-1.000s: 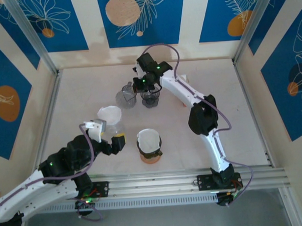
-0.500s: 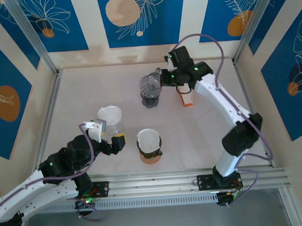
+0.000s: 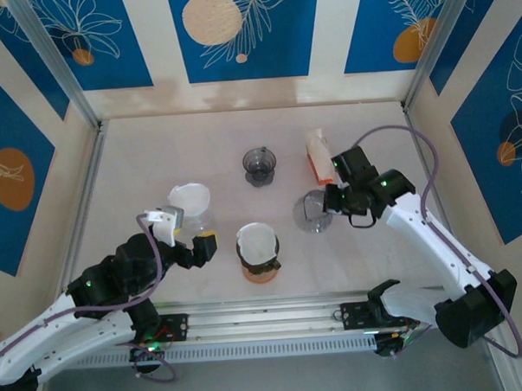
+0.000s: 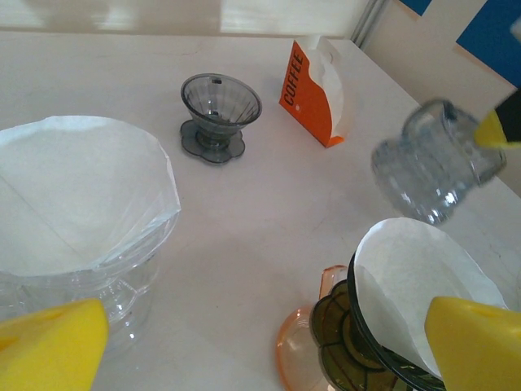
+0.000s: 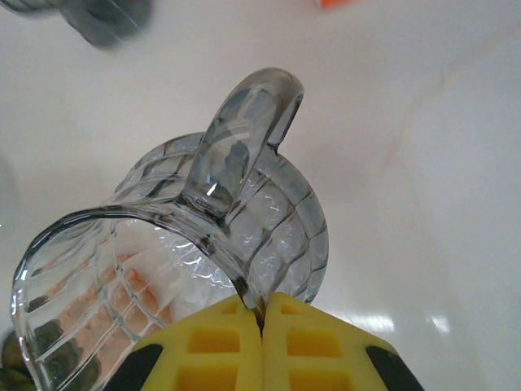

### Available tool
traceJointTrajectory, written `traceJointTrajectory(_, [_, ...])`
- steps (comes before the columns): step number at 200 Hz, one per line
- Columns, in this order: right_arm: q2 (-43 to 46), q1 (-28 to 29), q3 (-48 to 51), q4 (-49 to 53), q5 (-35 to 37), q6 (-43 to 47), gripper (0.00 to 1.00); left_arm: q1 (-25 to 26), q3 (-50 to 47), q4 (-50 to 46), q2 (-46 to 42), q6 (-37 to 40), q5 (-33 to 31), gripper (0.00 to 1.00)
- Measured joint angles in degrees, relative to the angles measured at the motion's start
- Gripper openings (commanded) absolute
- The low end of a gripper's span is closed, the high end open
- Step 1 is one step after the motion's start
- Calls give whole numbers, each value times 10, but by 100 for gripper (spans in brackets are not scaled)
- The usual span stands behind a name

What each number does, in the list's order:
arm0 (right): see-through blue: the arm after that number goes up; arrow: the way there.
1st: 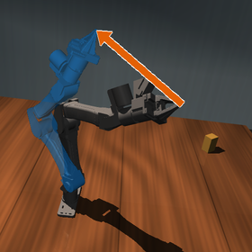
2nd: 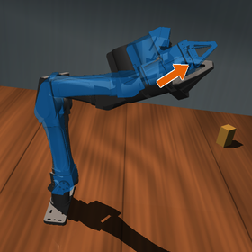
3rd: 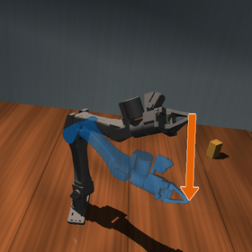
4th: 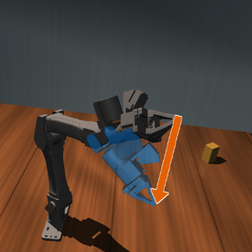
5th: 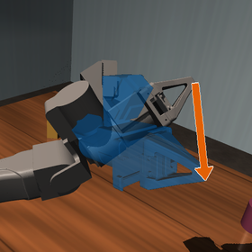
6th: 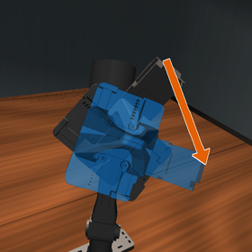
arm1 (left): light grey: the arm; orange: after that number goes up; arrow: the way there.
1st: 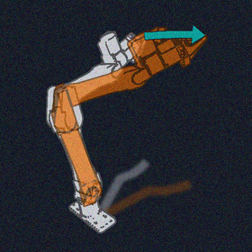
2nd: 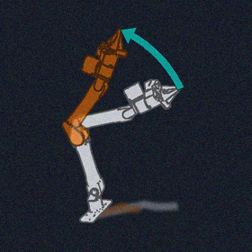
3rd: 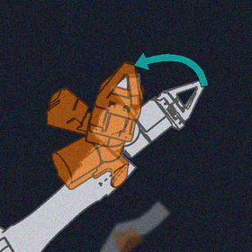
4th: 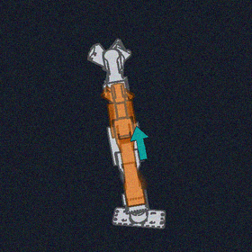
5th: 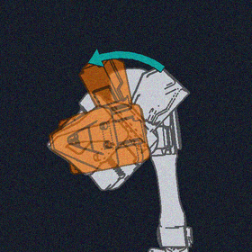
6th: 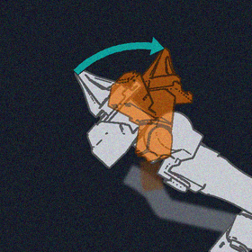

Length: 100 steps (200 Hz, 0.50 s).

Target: Place the coffee filter in the dripper

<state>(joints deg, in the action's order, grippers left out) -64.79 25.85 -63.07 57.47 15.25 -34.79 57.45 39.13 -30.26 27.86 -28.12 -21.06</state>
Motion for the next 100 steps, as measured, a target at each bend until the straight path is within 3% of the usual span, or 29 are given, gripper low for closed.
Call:
traceJointTrajectory(41, [11,0,82,17,0,-23,0,0,-11,7,8,-1,0,100])
traceJointTrajectory(100, [-38,6,103,1,24,-41,0,0,-16,7,27,-3,0,100])
